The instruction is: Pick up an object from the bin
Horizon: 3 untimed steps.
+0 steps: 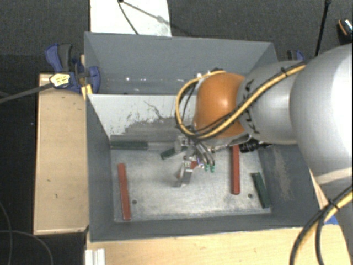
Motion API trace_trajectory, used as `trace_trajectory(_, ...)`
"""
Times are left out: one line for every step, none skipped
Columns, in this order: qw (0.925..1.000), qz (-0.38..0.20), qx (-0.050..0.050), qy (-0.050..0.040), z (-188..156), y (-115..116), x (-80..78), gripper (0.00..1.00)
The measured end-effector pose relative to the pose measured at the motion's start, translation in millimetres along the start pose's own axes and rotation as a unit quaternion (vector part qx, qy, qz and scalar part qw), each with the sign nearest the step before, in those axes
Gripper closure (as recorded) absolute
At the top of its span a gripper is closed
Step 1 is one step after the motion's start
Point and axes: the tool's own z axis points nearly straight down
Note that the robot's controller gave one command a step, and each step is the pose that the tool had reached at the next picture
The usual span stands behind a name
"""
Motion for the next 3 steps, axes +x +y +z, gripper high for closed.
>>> trace_trajectory(0.9989,-0.047,0.0,-0.0011,3,-36,-11.7,0.0)
trace_trajectory(0.999,-0.045,-0.001,-0.0019,1,-34,-12.1,1.0)
trace_trajectory(0.9997,-0.026,-0.001,-0.0031,-128,-40,-15.4,1.0)
